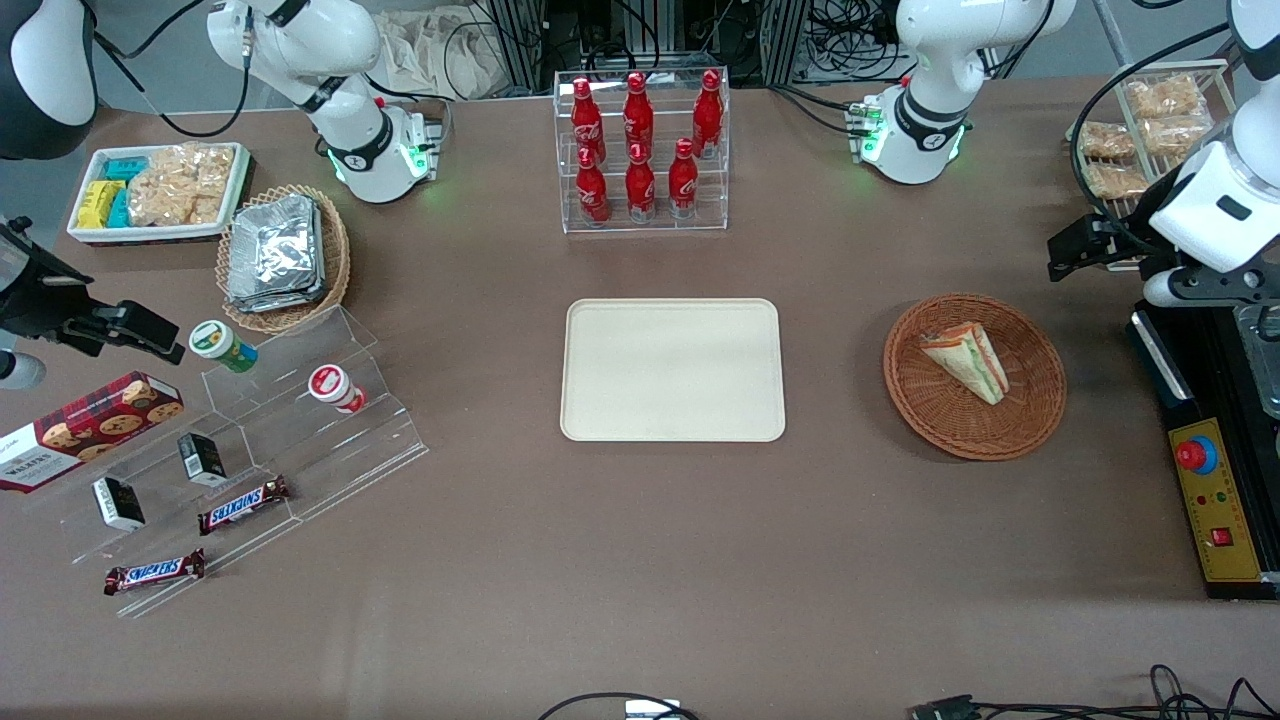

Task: Place sandwich from basket to tray
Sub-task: 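Move the left gripper over the sandwich in the wicker basket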

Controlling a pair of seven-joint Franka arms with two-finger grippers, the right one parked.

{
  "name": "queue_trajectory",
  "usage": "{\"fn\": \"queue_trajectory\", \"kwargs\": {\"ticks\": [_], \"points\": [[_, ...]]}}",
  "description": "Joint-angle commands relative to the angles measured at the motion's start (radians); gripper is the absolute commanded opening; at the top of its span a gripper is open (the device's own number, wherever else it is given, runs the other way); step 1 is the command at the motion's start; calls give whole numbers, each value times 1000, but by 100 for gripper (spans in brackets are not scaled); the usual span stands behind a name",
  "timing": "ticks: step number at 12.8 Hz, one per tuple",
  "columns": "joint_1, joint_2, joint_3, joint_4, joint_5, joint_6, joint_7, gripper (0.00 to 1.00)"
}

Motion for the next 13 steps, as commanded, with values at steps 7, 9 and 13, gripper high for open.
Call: {"fn": "queue_trajectory", "kwargs": {"ticks": [7, 9, 13], "points": [[4, -17, 9, -65, 8, -2, -2, 100], [14, -63, 14, -169, 6, 53, -4, 100], [69, -216, 17, -521, -6, 318, -9, 100]]}}
